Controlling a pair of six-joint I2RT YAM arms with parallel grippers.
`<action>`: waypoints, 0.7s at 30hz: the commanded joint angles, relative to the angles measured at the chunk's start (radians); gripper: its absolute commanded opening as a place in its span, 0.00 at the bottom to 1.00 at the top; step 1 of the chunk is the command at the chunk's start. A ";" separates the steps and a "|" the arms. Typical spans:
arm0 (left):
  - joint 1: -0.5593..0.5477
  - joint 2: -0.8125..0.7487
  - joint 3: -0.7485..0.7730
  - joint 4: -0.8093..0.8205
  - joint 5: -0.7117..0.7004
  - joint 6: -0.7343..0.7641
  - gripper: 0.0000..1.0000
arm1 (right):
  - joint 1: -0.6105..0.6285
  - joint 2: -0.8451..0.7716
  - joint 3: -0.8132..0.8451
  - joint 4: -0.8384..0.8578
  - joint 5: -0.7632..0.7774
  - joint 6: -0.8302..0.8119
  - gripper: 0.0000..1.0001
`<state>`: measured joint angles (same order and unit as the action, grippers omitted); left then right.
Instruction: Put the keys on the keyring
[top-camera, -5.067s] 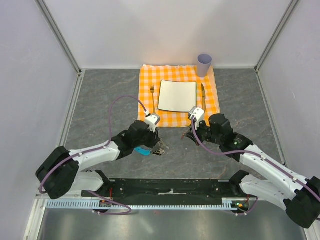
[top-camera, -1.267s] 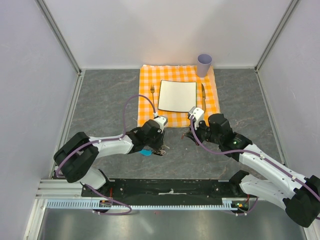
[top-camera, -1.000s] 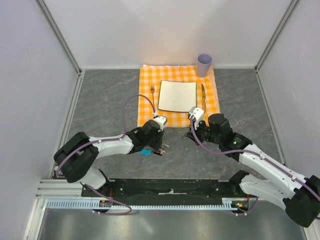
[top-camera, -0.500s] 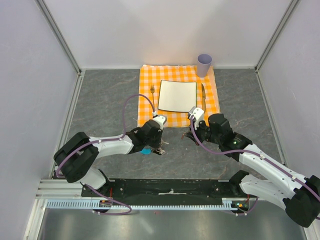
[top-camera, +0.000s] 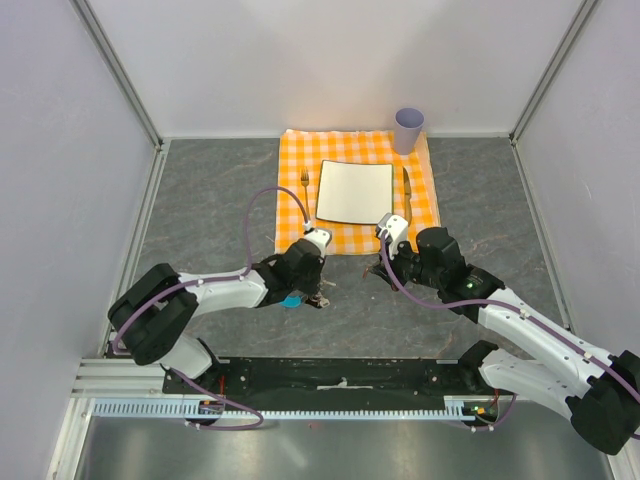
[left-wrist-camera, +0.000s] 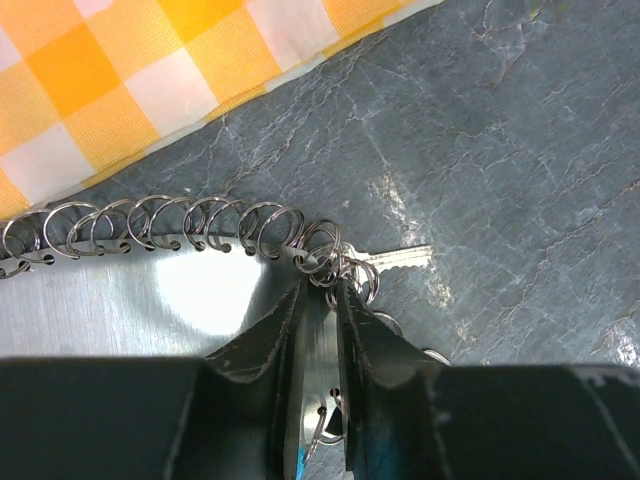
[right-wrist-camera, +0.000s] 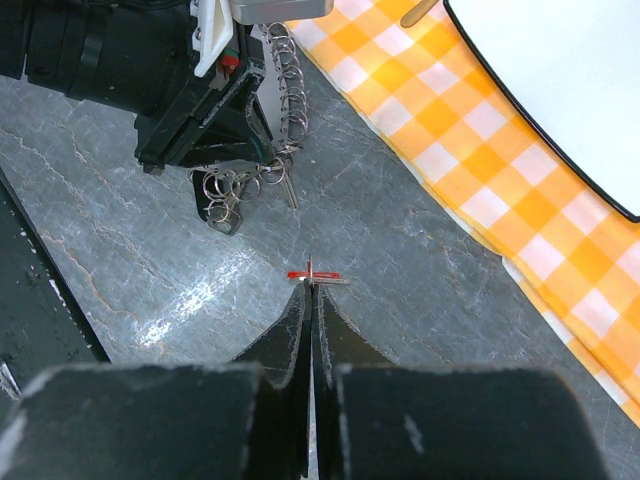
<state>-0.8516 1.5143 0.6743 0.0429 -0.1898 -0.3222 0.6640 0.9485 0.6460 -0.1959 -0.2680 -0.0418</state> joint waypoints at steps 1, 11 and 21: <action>-0.003 0.027 0.044 0.034 -0.036 -0.008 0.27 | 0.003 -0.004 0.004 0.033 -0.007 -0.001 0.00; -0.003 0.046 0.056 0.066 -0.017 0.031 0.26 | 0.003 -0.002 0.004 0.033 -0.008 -0.001 0.00; -0.003 0.031 0.051 0.068 -0.014 0.083 0.03 | 0.003 0.003 0.006 0.035 -0.011 -0.003 0.00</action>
<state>-0.8516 1.5558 0.7044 0.0704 -0.1905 -0.3027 0.6640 0.9485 0.6460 -0.1959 -0.2684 -0.0414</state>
